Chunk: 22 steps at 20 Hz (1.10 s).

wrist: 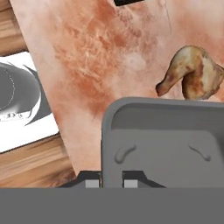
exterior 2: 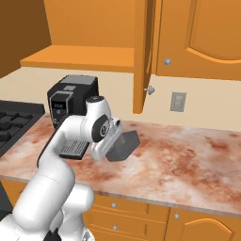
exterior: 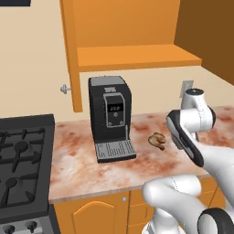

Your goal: Retrieve the tupperware from the cabinet, then place the raw meat into the tupperware to avoid contamination.

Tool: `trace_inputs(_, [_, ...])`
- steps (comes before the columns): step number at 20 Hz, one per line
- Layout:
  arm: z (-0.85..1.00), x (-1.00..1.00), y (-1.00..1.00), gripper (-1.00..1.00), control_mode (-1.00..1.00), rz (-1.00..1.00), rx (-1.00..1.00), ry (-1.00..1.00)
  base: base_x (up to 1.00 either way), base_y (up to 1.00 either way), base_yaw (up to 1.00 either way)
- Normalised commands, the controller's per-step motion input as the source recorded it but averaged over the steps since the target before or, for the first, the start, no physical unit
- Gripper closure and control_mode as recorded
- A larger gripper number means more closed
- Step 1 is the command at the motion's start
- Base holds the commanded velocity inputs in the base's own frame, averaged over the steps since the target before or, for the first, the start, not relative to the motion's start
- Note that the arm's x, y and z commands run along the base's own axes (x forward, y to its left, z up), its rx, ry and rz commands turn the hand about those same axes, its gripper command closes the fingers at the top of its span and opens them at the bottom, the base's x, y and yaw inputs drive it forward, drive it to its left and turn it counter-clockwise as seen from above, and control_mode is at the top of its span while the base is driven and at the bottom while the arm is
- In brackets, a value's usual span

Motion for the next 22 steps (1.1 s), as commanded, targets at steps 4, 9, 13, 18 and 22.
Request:
trace_inputs(4, [-0.38,0.40,-0.20,1.00,-1.00,0.01,0.00,0.02,0.00,0.00,0.00])
trace_inputs(9, [-0.39,0.38,-0.15,1.00,-1.00,0.01,0.00,0.01,0.00,0.00,0.00])
trace_inputs(13, [-0.31,0.37,-0.13,1.00,-1.00,0.01,0.00,0.01,0.00,0.00,0.00])
trace_inputs(18, [-0.23,0.30,-0.22,1.00,-1.00,0.00,0.00,0.01,0.00,0.00,0.00])
trace_inputs(22, [-0.22,0.27,-0.11,1.00,-1.00,0.00,0.00,0.00,0.00,0.00,0.00])
